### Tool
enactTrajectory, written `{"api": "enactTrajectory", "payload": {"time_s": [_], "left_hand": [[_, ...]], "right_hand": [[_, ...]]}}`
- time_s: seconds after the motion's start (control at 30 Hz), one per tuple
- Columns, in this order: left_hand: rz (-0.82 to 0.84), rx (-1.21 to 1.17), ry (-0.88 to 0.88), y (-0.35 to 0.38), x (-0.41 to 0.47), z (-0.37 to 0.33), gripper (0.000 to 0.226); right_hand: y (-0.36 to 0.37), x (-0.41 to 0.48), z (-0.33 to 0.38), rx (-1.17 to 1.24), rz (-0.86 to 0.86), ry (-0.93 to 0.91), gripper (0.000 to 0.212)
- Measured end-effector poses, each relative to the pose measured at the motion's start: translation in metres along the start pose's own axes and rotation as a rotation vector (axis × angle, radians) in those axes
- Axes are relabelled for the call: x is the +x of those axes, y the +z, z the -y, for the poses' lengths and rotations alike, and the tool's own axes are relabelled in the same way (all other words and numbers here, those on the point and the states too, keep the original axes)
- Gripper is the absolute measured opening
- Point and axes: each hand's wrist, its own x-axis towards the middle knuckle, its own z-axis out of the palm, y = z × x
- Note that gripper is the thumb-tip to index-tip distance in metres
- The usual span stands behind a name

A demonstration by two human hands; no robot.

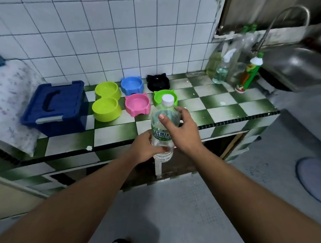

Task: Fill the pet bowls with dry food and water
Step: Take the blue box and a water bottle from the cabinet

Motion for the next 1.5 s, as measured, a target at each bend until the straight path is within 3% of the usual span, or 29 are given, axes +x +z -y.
{"api": "enactTrajectory", "payload": {"time_s": [0.13,0.67,0.93,1.27,1.5], "left_hand": [[-0.009,-0.024,0.024,0.002,0.030,-0.019,0.058],[0.116,0.012,0.102,0.010,0.218,-0.073,0.071],[0.067,-0.020,0.100,0.062,0.302,-0.102,0.061],[0.070,-0.021,0.030,0.120,0.401,-0.111,0.081],[0.078,-0.041,0.040,0.137,0.428,-0.125,0.081]], "right_hand": [[-0.010,0.031,0.009,-0.023,-0.024,-0.007,0.078],[-0.050,0.193,0.009,-0.030,-0.243,0.043,0.080],[-0.109,0.271,-0.015,-0.055,-0.226,0.049,0.078],[-0.166,0.355,-0.054,-0.084,-0.197,0.079,0.070],[-0.183,0.385,-0.073,-0.078,-0.214,0.079,0.076]]}}
